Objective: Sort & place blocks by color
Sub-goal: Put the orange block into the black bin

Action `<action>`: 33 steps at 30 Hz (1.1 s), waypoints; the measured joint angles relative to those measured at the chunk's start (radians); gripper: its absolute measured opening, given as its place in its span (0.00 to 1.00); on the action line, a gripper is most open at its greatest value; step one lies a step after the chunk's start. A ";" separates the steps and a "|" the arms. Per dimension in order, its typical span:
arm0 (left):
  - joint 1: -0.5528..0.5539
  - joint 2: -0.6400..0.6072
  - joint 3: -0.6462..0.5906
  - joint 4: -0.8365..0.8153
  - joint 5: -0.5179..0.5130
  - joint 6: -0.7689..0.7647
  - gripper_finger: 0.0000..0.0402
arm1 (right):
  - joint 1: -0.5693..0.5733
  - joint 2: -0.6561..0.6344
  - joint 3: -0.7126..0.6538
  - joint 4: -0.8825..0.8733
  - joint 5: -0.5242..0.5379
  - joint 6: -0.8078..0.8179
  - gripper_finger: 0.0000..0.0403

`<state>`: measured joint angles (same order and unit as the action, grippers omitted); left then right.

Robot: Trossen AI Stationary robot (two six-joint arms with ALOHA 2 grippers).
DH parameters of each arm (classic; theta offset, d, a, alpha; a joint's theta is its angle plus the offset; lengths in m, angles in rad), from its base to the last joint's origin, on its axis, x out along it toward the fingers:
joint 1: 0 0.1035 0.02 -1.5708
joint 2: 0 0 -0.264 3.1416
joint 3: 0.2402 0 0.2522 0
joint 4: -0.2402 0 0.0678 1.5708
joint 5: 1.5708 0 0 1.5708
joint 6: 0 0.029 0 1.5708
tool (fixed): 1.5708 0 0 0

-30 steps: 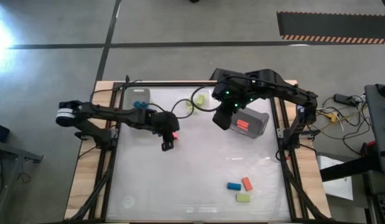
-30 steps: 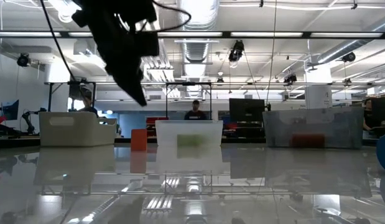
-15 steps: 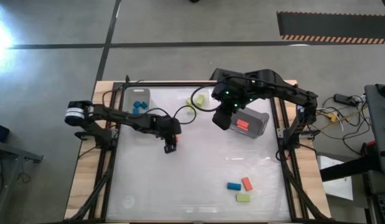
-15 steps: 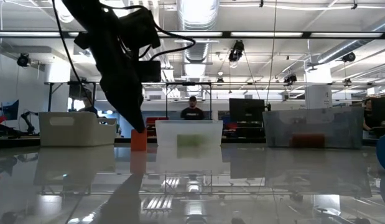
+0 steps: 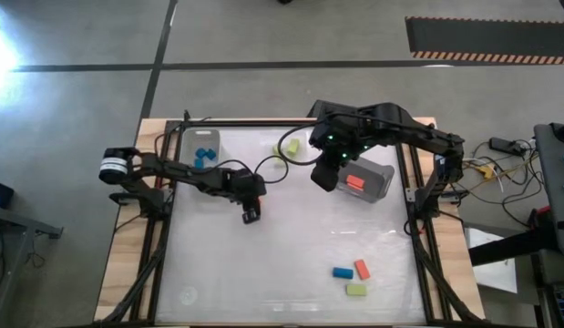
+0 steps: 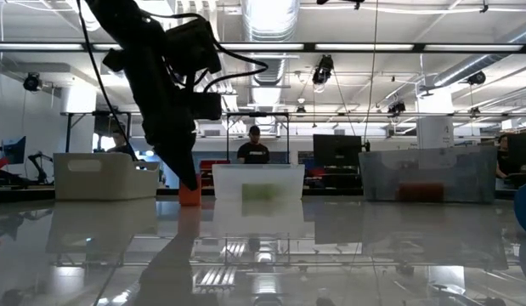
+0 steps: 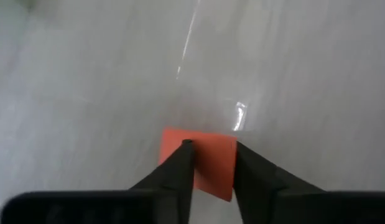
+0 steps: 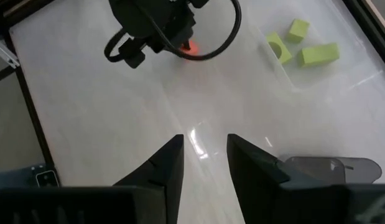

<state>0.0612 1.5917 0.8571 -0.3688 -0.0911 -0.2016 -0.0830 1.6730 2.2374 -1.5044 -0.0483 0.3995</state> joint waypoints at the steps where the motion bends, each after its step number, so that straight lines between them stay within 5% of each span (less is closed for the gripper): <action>1: 0.000 -0.004 0.001 0.002 -0.003 -0.004 0.14 | 0.000 0.000 -0.002 0.000 0.000 -0.002 0.28; 4: 0.001 -0.016 0.003 0.007 -0.006 -0.045 0.06 | 0.000 0.000 -0.009 0.003 0.000 -0.006 0.28; 15: 0.002 -0.194 0.029 0.011 0.019 -0.085 0.00 | 0.009 0.000 -0.055 0.147 0.004 -0.059 0.29; 24: 0.002 -0.423 0.023 0.264 0.019 -0.119 0.00 | 0.034 0.000 -0.124 0.285 0.018 -0.175 0.47; 33: 0.002 -0.510 0.026 0.419 0.018 -0.212 0.00 | 0.105 0.004 -0.202 0.476 0.174 -0.379 0.61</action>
<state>0.0635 1.0819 0.8827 0.0502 -0.0727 -0.4134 0.0223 1.6772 2.0357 -1.0283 0.1258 0.0201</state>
